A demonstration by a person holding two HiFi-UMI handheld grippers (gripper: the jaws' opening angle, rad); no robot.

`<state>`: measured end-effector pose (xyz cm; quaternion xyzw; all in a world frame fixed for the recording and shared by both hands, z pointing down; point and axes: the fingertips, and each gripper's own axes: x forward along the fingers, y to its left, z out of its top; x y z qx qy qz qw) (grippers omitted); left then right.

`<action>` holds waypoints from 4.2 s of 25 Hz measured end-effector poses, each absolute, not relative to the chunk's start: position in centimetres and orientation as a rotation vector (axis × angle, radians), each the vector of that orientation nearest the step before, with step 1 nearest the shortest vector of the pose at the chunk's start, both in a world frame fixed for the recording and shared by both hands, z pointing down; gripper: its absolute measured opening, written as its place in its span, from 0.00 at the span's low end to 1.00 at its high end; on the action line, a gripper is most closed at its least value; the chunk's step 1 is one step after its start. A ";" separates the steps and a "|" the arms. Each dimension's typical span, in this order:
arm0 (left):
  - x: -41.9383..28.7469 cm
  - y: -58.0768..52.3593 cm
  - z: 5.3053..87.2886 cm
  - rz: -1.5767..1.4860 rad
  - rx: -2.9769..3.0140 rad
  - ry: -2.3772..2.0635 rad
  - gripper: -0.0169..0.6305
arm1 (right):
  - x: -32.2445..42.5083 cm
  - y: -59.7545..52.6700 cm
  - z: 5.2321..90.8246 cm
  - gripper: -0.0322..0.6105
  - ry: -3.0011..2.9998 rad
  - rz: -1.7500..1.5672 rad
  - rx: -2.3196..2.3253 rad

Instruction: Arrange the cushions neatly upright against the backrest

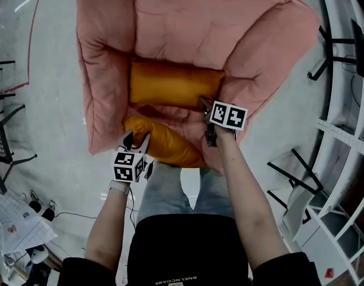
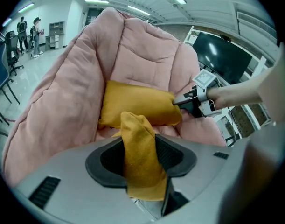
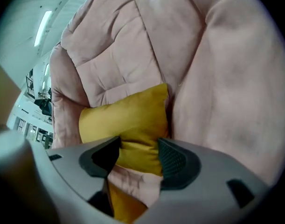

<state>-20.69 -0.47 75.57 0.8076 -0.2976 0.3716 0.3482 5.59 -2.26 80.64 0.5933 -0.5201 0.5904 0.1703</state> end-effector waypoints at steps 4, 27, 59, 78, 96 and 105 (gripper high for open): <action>-21.0 -0.8 75.8 1.023 2.106 -0.749 0.32 | 4.5 -1.5 77.9 0.45 -1.586 1.642 1.603; -20.5 -2.6 77.9 1.231 2.097 -0.611 0.33 | -9.5 18.5 82.8 0.58 -1.669 1.327 0.716; -16.9 -8.2 61.7 0.839 2.153 -0.823 0.30 | -1.2 8.5 65.9 0.28 -1.742 1.055 0.645; -13.9 -21.1 60.8 0.613 1.929 -1.168 0.31 | 8.6 -11.4 64.1 0.29 -1.757 0.799 0.522; -12.4 -28.3 65.0 0.760 1.991 -1.143 0.44 | 11.5 -17.5 67.0 0.47 -1.849 0.895 0.806; -13.6 -25.4 62.7 0.795 2.137 -1.060 0.50 | 14.2 -15.8 62.6 0.50 -1.947 1.128 1.225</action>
